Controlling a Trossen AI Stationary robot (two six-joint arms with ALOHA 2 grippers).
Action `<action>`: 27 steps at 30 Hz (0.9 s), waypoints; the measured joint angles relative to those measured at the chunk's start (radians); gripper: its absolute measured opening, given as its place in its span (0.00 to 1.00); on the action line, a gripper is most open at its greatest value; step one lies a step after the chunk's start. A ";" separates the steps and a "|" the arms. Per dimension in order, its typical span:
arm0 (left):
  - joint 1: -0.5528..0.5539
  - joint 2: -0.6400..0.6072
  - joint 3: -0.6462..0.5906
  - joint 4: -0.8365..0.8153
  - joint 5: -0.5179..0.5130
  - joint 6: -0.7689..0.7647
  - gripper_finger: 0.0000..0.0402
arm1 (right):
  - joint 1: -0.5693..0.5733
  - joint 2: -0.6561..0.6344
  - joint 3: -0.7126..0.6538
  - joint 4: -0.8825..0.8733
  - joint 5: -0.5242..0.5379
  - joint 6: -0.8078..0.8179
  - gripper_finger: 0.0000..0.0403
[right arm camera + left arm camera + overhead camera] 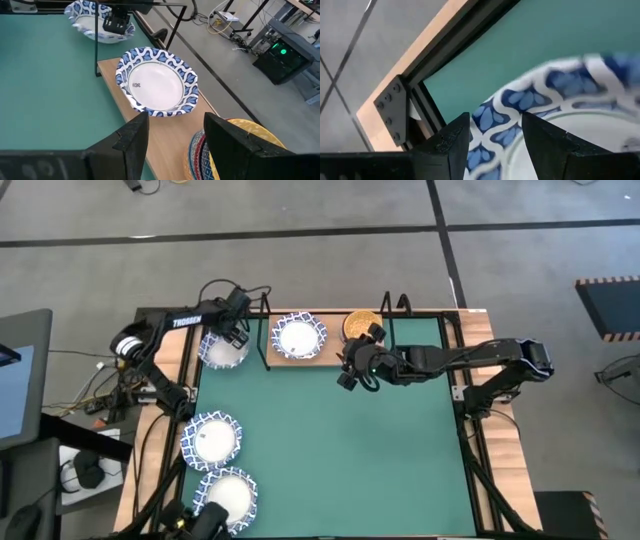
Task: Place and stack bowls onto a shelf
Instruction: Stack the white patterned bowl on top of the white patterned bowl on the shelf
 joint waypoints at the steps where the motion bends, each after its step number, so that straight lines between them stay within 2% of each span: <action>1: 0.004 0.006 0.000 0.003 0.005 0.006 0.41 | 0.000 0.000 0.000 0.000 0.000 0.000 0.53; 7: 0.026 0.008 0.000 0.021 0.051 0.008 0.39 | 0.000 0.000 0.000 0.001 0.000 -0.001 0.53; 11: 0.030 0.008 0.000 0.009 0.096 0.008 0.31 | 0.000 0.000 0.000 0.002 0.000 -0.001 0.53; 22: 0.027 -0.029 0.001 0.004 0.068 0.010 0.02 | 0.000 0.000 0.000 0.006 0.000 -0.002 0.53; 27: 0.024 -0.029 0.001 0.002 0.046 0.011 0.01 | 0.000 0.000 0.000 0.007 0.000 -0.002 0.53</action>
